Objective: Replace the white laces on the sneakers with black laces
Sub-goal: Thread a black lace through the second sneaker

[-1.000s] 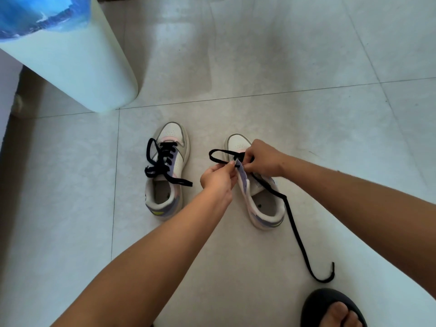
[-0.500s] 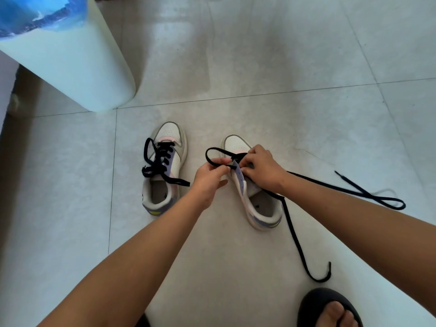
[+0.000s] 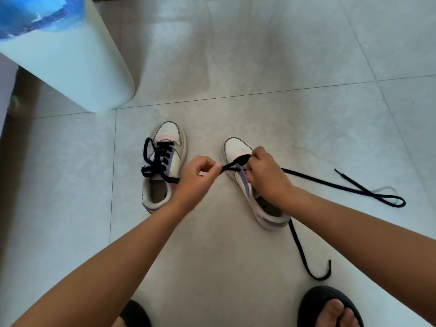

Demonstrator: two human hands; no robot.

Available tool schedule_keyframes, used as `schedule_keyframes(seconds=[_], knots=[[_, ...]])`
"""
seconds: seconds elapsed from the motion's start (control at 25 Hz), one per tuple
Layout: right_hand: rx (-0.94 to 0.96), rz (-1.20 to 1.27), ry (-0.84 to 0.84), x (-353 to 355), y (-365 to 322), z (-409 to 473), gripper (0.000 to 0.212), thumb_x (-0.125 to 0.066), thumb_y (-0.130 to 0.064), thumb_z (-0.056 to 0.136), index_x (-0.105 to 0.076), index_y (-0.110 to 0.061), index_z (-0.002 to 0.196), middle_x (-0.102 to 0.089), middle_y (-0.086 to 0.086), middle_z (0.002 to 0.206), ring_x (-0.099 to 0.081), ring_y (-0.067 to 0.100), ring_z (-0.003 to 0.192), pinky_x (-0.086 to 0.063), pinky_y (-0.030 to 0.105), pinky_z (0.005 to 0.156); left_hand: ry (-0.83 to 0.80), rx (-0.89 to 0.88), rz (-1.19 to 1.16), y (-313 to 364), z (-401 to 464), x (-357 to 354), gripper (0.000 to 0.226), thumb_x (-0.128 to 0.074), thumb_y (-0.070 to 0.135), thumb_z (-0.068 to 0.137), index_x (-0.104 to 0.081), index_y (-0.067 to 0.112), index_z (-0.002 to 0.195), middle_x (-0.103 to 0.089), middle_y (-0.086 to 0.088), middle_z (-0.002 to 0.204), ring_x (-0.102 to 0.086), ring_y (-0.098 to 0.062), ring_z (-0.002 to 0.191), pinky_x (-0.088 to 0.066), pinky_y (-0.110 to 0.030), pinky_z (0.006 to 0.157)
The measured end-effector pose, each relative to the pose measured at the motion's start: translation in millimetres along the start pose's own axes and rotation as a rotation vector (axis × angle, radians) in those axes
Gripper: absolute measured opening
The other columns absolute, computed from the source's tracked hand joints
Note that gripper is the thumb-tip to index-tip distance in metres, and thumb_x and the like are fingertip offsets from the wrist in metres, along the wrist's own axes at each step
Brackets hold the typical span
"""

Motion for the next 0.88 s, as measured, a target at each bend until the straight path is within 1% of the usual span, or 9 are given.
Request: schedule_keyframes(seconds=[0.08,0.2,0.36,0.44,0.52,0.6,0.72,0.8,0.88], knots=[[0.005,0.032,0.058,-2.7,3.8,-6.0,0.004,-0.056,0.000,0.086,-0.058,0.001,0.089,-0.049,0.022,0.101,-0.052,0.034,0.083,-0.048,0.039,0.070,-0.111,-0.209,0.160,-5.6,-12.5,-0.4,0.015,-0.064,0.018,0.087,-0.058,0.019,0.073,-0.057,0.001,0.082,-0.056,-0.010,0.076,-0.048,-0.026,0.068],[0.056,0.122,0.204,-7.9,9.5,-17.3,0.012,-0.064,0.010,0.069,-0.056,0.002,0.066,-0.053,0.022,0.082,-0.053,0.032,0.059,-0.046,0.029,0.055,-0.260,-0.419,0.423,-20.0,-20.2,3.3,0.006,-0.067,0.020,0.081,-0.062,0.017,0.079,-0.056,0.006,0.085,-0.052,-0.004,0.078,-0.044,-0.017,0.065],[0.009,0.085,0.255,-12.0,13.7,-28.9,0.010,-0.056,-0.004,0.074,-0.059,0.001,0.066,-0.056,0.018,0.082,-0.053,0.031,0.063,-0.045,0.032,0.056,-0.169,-0.518,0.551,-26.5,-14.6,8.8,0.011,-0.061,0.025,0.083,-0.059,0.014,0.079,-0.052,0.007,0.080,-0.048,-0.004,0.073,-0.044,-0.018,0.061],[-0.010,0.034,0.274,-13.8,14.7,-30.1,0.020,-0.049,-0.013,0.077,-0.061,-0.001,0.066,-0.056,0.015,0.077,-0.052,0.031,0.063,-0.046,0.035,0.052,-0.031,-0.376,0.414,-19.9,-14.6,5.8,0.009,-0.062,0.016,0.084,-0.057,0.012,0.078,-0.052,0.005,0.077,-0.050,-0.006,0.071,-0.044,-0.015,0.061],[-0.038,0.036,0.275,-15.0,15.1,-30.0,0.020,-0.049,-0.014,0.077,-0.062,-0.002,0.068,-0.055,0.014,0.076,-0.052,0.031,0.063,-0.047,0.037,0.052,0.054,-0.039,0.121,-13.6,-12.5,1.8,0.011,-0.060,0.007,0.087,-0.056,0.011,0.077,-0.056,0.002,0.079,-0.053,-0.006,0.072,-0.047,-0.017,0.066],[-0.063,0.049,0.253,-15.6,14.6,-33.2,0.012,-0.055,-0.010,0.074,-0.062,-0.002,0.069,-0.056,0.014,0.076,-0.052,0.031,0.064,-0.047,0.039,0.052,0.030,0.270,-0.287,-9.6,-10.1,-3.6,0.017,-0.054,0.005,0.091,-0.055,0.011,0.076,-0.059,-0.003,0.084,-0.057,-0.012,0.080,-0.052,-0.027,0.072],[-0.084,0.058,0.220,-15.0,12.5,-34.0,0.007,-0.061,-0.008,0.074,-0.063,-0.002,0.071,-0.056,0.015,0.077,-0.053,0.032,0.065,-0.048,0.041,0.053,-0.048,0.402,-0.596,-3.6,-11.5,-7.2,0.024,-0.046,0.002,0.093,-0.053,0.013,0.074,-0.063,-0.003,0.091,-0.059,-0.018,0.089,-0.051,-0.033,0.072],[-0.097,0.054,0.223,-14.1,12.0,-33.0,0.005,-0.065,-0.005,0.072,-0.062,-0.001,0.071,-0.055,0.015,0.077,-0.052,0.033,0.065,-0.048,0.041,0.053,-0.125,0.280,-0.429,-0.7,-16.5,-6.5,0.023,-0.049,-0.001,0.090,-0.051,0.014,0.072,-0.066,-0.001,0.091,-0.060,-0.019,0.086,-0.048,-0.029,0.068],[-0.110,0.054,0.250,-14.4,11.2,-33.3,0.006,-0.065,-0.004,0.070,-0.060,-0.001,0.069,-0.055,0.016,0.075,-0.053,0.033,0.063,-0.047,0.040,0.051,-0.251,-0.102,0.046,-1.4,-22.1,-4.3,0.016,-0.055,0.008,0.084,-0.051,0.019,0.073,-0.067,0.001,0.089,-0.058,-0.017,0.076,-0.047,-0.028,0.065]])
Point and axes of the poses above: each hand's wrist, its own z-axis towards the middle knuckle, its own x-axis out of the back of the hand, y = z × x, the point moved 1 cm from there along z, towards the middle knuckle
